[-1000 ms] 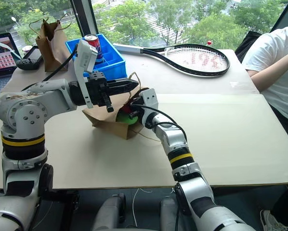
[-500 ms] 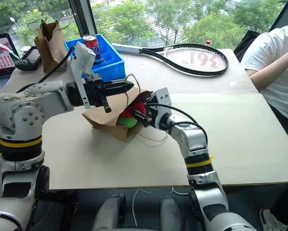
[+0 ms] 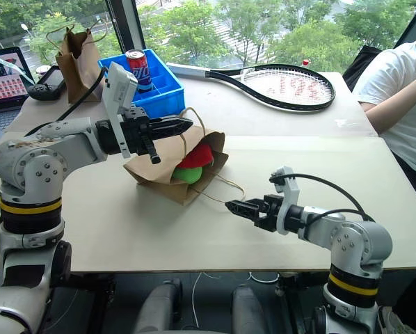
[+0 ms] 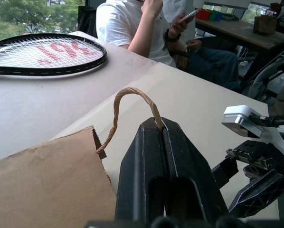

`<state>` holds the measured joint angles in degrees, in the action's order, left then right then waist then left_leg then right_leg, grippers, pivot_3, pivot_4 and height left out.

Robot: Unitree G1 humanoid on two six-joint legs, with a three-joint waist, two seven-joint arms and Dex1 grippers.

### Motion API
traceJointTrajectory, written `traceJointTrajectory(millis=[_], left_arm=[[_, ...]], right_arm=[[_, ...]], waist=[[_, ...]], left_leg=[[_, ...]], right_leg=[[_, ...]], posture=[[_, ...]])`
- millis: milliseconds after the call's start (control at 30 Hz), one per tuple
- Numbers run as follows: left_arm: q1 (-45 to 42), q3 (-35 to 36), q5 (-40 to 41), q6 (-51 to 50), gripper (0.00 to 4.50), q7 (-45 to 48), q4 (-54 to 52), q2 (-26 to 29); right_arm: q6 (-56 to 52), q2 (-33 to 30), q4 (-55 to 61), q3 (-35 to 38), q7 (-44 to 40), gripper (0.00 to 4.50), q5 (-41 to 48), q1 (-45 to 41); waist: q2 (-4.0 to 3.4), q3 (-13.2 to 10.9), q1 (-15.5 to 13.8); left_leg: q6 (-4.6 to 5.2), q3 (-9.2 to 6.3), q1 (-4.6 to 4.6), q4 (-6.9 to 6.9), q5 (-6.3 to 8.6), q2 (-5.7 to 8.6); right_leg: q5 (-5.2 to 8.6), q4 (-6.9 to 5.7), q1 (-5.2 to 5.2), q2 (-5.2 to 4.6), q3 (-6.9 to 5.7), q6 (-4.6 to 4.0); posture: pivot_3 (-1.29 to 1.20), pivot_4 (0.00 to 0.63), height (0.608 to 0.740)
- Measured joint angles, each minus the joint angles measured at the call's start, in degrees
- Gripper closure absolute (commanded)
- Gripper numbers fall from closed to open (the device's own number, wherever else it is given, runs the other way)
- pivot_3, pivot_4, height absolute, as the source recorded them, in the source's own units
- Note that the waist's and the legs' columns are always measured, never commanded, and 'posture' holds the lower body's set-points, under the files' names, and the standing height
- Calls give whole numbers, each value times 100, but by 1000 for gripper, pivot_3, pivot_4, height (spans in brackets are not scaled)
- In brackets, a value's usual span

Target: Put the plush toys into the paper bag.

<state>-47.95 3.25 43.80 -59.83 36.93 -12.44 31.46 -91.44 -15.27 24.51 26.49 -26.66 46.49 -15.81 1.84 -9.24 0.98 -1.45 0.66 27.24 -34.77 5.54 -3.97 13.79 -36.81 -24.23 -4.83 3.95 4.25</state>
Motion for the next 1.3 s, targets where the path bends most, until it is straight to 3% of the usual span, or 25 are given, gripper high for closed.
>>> traceJointTrajectory(millis=[167,333,567,667,1000,1033,1300], left_arm=[[1,0,-24,1,4500,13,-1,-15],[7,4,-43,1,4500,16,-5,-4],[7,6,-46,-13,4500,7,-23,4],[7,17,-46,-22,4500,0,-44,40],[97,149,-46,-26,4500,-36,-64,187],[97,159,-46,-26,4500,-36,-64,193],[-329,192,-396,524,4500,81,420,435]], right_arm=[[-61,951,-171,594,618,66,47,73],[178,1624,-802,845,1067,66,-88,-406],[899,1866,-1665,528,1298,66,-193,-894],[1088,1895,-1824,491,1333,781,-188,-922],[1746,1488,-1766,478,1155,4255,96,-893],[1833,1460,-1740,474,1113,4450,150,-935],[2026,797,-1474,282,1052,4450,904,-2640]], waist=[[-1,1,25],[-1,1,87],[-3,2,173],[-3,2,172],[-10,-3,146],[-10,-3,148],[-39,-25,156]], left_leg=[[0,-6,-4,-1,0,0],[0,-27,-11,-1,0,-2],[-1,-55,-25,3,1,-7],[-4,-56,-25,3,3,-7],[-2,-55,-4,4,1,-6],[-2,-55,-4,4,1,-6],[0,-58,-2,9,0,-7]], right_leg=[[-1,0,3,2,-1,-1],[-7,0,7,16,-1,-9],[-8,-1,11,39,0,-9],[-8,-3,11,40,0,-9],[-11,3,-1,39,0,-15],[-11,2,-1,39,-1,-15],[-10,-3,-11,42,-1,-15]], posture=[[0,150,731],[0,150,731],[0,150,731],[0,150,731],[0,150,731],[0,150,731],[0,150,731]])
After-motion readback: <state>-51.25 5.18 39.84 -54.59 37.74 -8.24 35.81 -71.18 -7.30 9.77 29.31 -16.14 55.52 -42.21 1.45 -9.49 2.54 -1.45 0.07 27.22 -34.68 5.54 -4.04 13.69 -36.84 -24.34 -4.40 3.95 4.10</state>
